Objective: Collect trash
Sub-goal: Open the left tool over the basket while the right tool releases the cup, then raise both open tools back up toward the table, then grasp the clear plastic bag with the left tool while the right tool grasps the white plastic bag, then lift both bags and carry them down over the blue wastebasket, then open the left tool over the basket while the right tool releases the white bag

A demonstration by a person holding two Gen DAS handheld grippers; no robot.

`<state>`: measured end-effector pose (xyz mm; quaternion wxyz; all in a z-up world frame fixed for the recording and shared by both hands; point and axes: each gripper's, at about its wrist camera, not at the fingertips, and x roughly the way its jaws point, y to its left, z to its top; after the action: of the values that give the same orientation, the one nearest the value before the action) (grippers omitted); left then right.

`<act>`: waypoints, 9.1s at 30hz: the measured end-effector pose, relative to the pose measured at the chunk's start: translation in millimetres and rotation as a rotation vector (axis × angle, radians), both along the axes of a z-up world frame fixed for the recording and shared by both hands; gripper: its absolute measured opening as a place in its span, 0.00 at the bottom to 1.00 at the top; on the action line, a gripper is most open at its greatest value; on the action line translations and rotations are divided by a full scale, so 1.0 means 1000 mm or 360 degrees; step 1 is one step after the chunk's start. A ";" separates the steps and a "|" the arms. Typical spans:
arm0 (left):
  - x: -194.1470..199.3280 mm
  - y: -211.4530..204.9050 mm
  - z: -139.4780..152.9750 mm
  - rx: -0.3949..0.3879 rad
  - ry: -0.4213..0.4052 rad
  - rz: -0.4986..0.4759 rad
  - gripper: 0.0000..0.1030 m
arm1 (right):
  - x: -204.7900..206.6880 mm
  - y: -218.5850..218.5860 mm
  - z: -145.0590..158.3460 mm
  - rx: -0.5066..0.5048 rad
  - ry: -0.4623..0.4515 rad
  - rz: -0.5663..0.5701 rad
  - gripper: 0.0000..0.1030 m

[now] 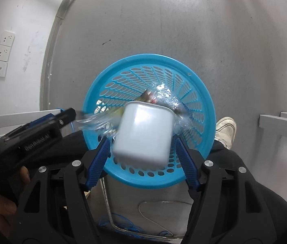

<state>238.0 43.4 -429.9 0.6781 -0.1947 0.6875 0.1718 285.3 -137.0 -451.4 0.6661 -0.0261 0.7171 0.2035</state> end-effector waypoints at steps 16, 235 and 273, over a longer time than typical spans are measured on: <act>-0.029 0.000 0.030 0.0011 -0.0063 0.0074 0.55 | -0.028 0.007 0.036 -0.0066 -0.0228 0.0155 0.66; -0.171 0.000 0.192 0.0140 -0.0861 0.0049 0.03 | -0.184 -0.044 0.238 0.0369 -0.0778 0.0442 0.10; -0.021 0.007 -0.003 -0.0003 -0.0124 0.0249 0.04 | -0.030 0.005 0.030 0.0020 -0.0197 0.0028 0.10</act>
<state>217.0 50.1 -433.1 0.6886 -0.2550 0.6436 0.2158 254.9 -132.1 -421.8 0.7076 -0.0408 0.6729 0.2117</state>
